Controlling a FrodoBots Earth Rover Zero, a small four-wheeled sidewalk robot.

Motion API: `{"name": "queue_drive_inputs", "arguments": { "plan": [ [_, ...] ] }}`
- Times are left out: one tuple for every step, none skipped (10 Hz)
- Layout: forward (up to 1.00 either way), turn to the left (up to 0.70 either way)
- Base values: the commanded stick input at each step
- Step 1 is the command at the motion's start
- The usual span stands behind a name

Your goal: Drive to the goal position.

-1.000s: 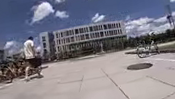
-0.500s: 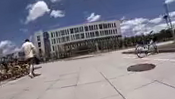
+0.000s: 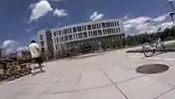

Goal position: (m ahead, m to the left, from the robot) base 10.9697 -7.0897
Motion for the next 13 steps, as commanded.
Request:
{"name": "queue_drive_inputs", "arguments": {
  "plan": [
    [0.70, 0.00],
    [0.70, 0.00],
    [0.70, -0.35],
    [0.70, -0.23],
    [0.70, 0.00],
    [0.70, 0.01],
    [0.70, 0.06],
    [0.70, 0.12],
    [0.70, 0.00],
    [0.70, 0.09],
    [0.70, -0.10],
    [0.70, -0.32],
    [0.70, 0.00]
  ]
}}
